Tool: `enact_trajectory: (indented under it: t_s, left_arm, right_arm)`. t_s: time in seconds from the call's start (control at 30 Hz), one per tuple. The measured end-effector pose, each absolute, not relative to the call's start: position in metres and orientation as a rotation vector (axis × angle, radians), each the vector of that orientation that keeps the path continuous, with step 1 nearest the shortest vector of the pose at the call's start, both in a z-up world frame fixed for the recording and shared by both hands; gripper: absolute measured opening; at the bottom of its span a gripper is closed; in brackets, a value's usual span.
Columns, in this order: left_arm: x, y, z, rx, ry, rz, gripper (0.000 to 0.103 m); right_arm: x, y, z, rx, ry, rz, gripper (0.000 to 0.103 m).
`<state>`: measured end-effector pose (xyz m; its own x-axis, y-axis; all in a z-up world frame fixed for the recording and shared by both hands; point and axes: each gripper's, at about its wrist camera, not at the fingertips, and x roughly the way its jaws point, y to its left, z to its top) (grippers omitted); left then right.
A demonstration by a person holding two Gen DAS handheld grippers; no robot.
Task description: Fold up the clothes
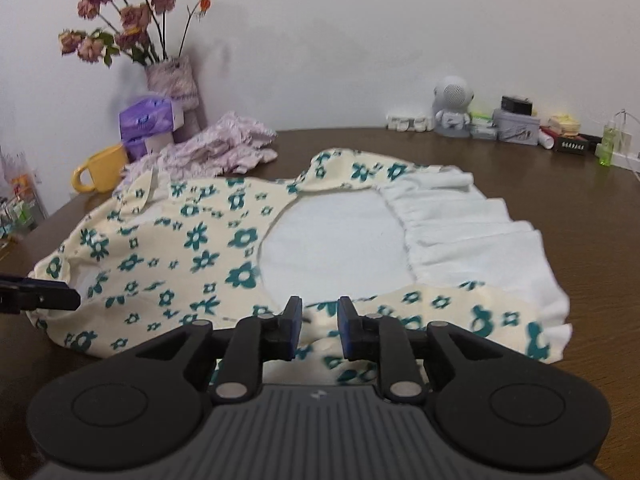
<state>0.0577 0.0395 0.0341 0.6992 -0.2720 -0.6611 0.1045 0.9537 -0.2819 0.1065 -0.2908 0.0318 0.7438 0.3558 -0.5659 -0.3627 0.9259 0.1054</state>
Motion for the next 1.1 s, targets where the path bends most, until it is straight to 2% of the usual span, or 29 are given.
enact_trajectory:
  t_s: [0.17, 0.23, 0.3, 0.7, 0.77, 0.93, 1.07, 1.1]
  left_arm:
    - [0.07, 0.046, 0.029, -0.28, 0.848, -0.24, 0.027]
    - [0.076, 0.049, 0.026, -0.309, 0.892, -0.268, 0.004]
    - [0.081, 0.052, 0.025, -0.321, 0.925, -0.297, 0.002]
    - [0.084, 0.059, 0.034, -0.319, 1.048, -0.411, 0.002]
    - [0.083, 0.063, 0.033, -0.345, 1.042, -0.407, 0.007]
    - [0.081, 0.063, 0.037, -0.333, 1.003, -0.385, 0.03]
    - [0.086, 0.06, 0.035, -0.326, 1.03, -0.39, 0.026]
    - [0.087, 0.06, 0.035, -0.325, 1.039, -0.4, 0.016]
  right_arm:
    - [0.103, -0.285, 0.027, -0.019, 0.611, 0.377, 0.021]
    - [0.102, -0.287, 0.026, -0.011, 0.613, 0.373, 0.021]
    - [0.102, -0.289, 0.024, -0.006, 0.616, 0.369, 0.021]
    - [0.104, -0.293, 0.018, -0.064, 0.654, 0.388, 0.023]
    - [0.103, -0.292, 0.017, -0.074, 0.656, 0.393, 0.024]
    - [0.098, -0.293, 0.024, -0.061, 0.634, 0.406, 0.026]
    - [0.099, -0.288, 0.026, -0.077, 0.621, 0.414, 0.027]
    - [0.099, -0.287, 0.025, -0.083, 0.626, 0.413, 0.027]
